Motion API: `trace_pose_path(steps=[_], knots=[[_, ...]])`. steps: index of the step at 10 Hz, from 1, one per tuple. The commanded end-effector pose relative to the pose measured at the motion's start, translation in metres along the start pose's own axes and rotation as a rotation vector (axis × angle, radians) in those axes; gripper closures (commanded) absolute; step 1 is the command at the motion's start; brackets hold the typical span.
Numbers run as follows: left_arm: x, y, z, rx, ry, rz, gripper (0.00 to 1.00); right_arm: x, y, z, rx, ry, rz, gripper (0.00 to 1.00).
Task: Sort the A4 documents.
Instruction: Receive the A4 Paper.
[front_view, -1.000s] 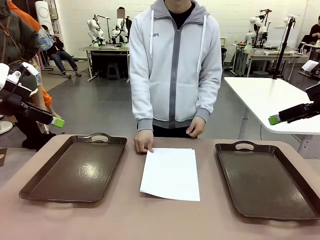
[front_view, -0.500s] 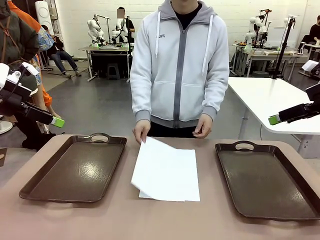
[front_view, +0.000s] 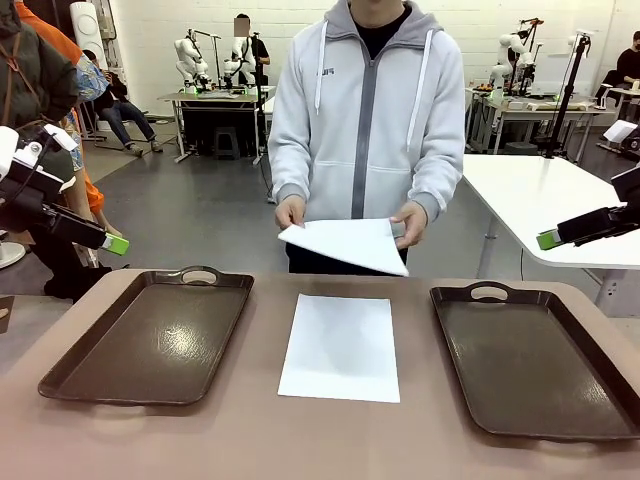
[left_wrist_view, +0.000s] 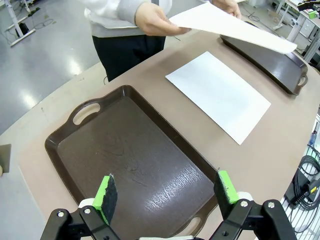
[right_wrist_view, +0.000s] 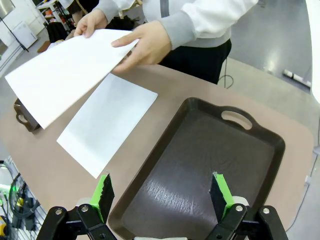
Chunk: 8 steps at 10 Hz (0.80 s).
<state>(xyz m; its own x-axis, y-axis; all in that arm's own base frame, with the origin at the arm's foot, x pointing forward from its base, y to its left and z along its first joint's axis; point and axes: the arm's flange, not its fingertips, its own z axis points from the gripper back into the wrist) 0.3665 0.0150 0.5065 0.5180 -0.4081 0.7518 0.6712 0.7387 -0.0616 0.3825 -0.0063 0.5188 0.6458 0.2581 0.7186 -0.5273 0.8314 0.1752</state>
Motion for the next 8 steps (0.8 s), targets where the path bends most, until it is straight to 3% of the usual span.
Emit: trace_pose_path(steps=[1, 8], knots=[[-0.0013, 0.0026, -0.0013, -0.009, -0.010, -0.007, 0.00, -0.0004, -0.0006, -0.0005, 0.015, -0.005, 0.002, 0.00], [-0.0013, 0.0026, -0.0013, -0.009, -0.010, -0.007, 0.00, -0.0004, -0.0006, -0.0005, 0.015, -0.005, 0.002, 0.00]])
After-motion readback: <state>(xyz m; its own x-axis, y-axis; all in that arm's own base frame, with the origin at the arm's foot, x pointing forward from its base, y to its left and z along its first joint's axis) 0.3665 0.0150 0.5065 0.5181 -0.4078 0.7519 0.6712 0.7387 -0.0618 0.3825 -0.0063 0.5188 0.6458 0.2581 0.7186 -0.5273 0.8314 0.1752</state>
